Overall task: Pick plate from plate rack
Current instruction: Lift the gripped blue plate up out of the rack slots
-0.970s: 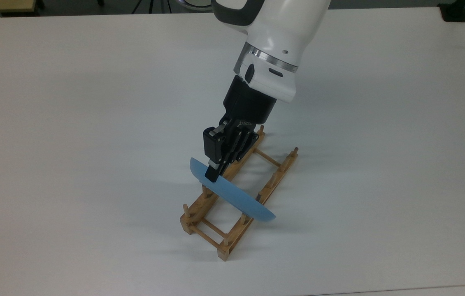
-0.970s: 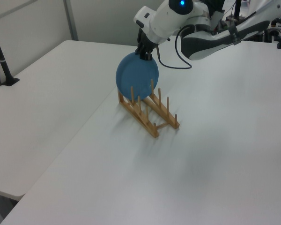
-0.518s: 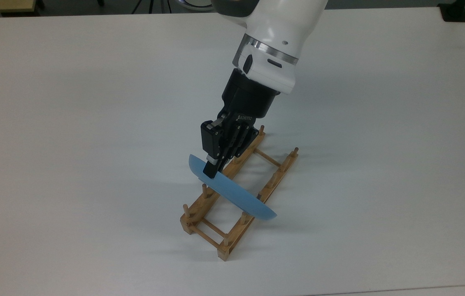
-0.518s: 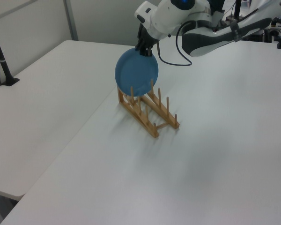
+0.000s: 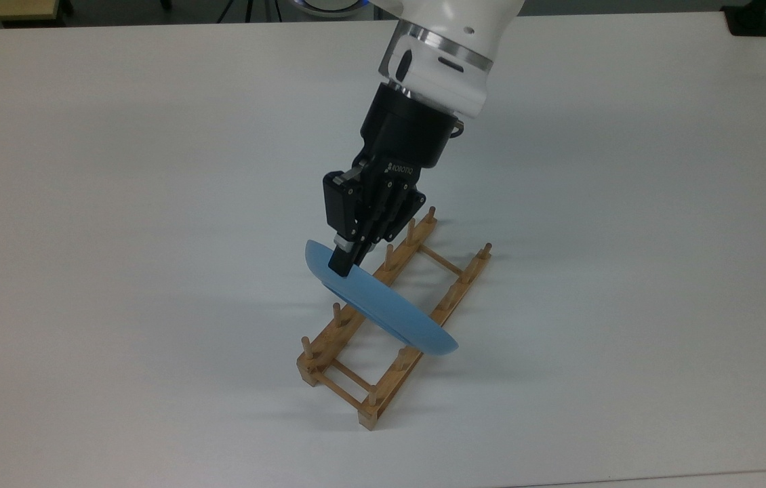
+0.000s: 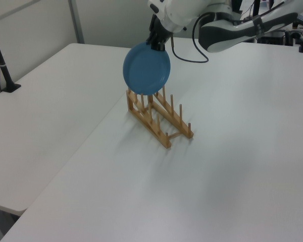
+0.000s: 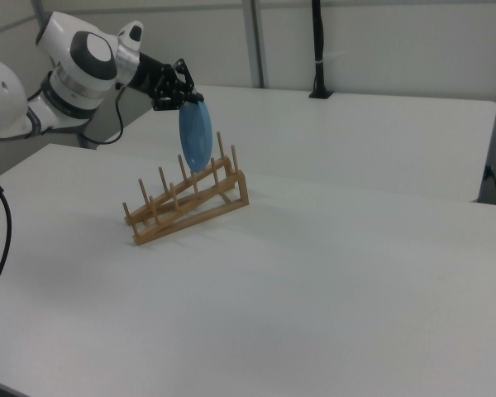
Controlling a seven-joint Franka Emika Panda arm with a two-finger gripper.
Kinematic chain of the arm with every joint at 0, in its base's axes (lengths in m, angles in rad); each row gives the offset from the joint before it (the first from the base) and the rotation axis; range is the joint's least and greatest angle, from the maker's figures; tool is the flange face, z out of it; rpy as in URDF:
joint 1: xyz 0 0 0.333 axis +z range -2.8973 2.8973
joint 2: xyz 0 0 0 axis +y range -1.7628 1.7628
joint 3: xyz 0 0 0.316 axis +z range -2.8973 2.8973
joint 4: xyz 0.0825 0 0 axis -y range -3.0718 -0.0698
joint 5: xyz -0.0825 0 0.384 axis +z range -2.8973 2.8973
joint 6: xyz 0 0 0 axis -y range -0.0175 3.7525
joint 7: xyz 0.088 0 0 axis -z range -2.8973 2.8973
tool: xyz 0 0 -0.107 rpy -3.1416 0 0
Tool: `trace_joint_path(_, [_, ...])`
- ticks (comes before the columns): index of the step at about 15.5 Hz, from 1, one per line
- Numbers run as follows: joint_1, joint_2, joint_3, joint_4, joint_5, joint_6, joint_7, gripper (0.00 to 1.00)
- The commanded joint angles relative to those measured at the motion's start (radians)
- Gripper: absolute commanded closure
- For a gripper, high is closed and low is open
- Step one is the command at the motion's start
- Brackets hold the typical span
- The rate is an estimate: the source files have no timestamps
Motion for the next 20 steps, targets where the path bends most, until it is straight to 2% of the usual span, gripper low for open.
trace_joint_path(1, [0.010,-0.029,-0.015,-0.002,-0.025,-0.027,0.028,0.96])
trace_joint_path(8, [0.001,-0.058,-0.036,-0.002,-0.017,-0.021,0.079,0.99])
trace_joint_path(10, [-0.016,-0.073,-0.035,-0.002,0.031,-0.019,0.111,0.99])
trace_joint_path(12, [-0.036,-0.093,-0.035,-0.002,0.148,-0.019,0.111,0.99])
trace_joint_path(16, [-0.097,-0.153,-0.039,-0.013,0.500,-0.047,0.094,0.99])
trace_joint_path(20, [-0.177,-0.214,-0.039,-0.014,0.816,-0.313,0.038,0.99])
